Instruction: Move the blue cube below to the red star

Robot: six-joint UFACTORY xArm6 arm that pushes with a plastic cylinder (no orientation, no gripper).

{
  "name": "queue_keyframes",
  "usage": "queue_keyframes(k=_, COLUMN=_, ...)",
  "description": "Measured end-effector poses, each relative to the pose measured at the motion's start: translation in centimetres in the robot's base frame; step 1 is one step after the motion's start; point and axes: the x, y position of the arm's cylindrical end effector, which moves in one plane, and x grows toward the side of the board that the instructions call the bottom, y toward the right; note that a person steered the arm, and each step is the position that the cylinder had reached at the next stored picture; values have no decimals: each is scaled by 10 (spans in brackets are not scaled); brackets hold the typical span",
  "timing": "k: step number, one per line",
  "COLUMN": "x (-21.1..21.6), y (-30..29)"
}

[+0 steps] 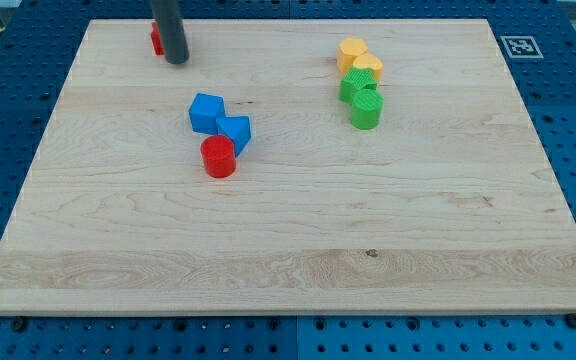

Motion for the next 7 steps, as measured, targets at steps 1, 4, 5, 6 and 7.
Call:
queue_keyframes(k=1, x=15, y=15)
queue_keyframes(k=4, x=96, y=217)
queue_keyframes(k=5, x=136, y=203)
queue_keyframes(k=6, x=142, y=161)
queue_keyframes(k=7, x=141, y=98)
